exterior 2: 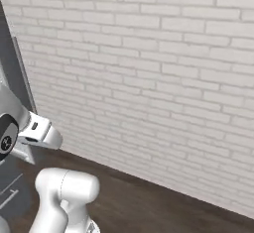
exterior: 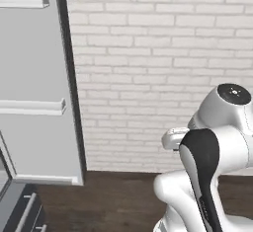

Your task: Place one lime and one fish in each tupperware on the nearby counter, to pack two identical lunches.

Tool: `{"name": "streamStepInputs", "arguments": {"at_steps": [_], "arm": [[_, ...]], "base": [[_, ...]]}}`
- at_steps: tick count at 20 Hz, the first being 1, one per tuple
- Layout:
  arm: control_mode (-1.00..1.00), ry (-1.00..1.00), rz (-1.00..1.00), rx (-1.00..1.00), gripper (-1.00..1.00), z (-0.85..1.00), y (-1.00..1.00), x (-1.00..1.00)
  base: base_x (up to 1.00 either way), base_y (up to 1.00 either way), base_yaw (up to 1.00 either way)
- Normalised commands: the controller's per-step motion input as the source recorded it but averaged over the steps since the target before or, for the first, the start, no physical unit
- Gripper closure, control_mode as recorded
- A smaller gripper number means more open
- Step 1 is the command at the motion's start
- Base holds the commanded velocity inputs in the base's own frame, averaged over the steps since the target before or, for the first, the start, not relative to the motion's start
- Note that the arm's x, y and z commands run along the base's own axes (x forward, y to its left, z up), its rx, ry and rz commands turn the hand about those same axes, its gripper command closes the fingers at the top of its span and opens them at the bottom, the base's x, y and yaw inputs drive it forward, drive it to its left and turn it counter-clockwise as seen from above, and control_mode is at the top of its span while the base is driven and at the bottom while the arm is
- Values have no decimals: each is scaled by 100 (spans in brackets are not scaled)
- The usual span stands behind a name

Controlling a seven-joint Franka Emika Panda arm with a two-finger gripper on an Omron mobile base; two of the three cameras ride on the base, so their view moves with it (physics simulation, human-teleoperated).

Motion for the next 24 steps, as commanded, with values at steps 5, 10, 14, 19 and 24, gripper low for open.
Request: {"name": "streamStepInputs", "arguments": {"at_steps": [5,10,14,19,24], "arm": [[100,0,0,0,-100,0,0,0],[100,0,0,0,-100,0,0,0],[100,0,0,0,-100,0,0,0],[100,0,0,0,-100,0,0,0],[100,0,0,0,-100,0,0,0]], "base": [[4,2,91],[25,0,85],[45,0,77],[80,4,49],[100,3,7]]}}
